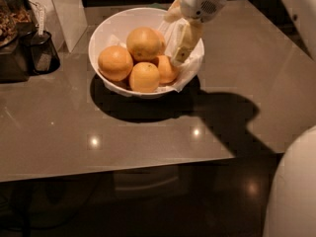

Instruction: Pick orange from white bowl

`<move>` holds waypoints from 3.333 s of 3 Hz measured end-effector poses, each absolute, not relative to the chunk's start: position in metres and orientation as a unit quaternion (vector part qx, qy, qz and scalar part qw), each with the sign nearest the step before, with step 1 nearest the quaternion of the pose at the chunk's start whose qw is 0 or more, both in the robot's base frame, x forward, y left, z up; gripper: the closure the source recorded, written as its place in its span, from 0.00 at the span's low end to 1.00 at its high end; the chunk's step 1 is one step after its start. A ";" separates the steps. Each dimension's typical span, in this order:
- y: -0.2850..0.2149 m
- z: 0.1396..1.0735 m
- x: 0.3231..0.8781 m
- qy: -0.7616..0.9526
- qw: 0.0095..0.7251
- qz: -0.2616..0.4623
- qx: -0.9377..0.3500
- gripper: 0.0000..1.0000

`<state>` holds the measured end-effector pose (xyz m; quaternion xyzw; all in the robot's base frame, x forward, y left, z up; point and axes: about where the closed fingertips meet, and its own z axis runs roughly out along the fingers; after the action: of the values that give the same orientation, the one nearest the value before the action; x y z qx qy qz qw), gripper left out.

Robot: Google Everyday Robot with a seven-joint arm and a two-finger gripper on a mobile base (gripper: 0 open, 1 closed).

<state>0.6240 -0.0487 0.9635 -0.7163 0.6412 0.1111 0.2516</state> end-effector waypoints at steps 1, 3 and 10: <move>-0.047 0.963 0.626 0.641 0.254 0.111 -0.716 0.38; -0.023 0.948 0.639 0.630 0.253 0.139 -0.721 0.34; 0.040 0.932 0.649 0.593 0.229 0.191 -0.747 0.27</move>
Offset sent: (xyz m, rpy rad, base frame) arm 0.0073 0.0107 -0.0103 0.0396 0.0223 0.0072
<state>0.6487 0.0401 0.9317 -0.7475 0.5933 0.1913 0.2295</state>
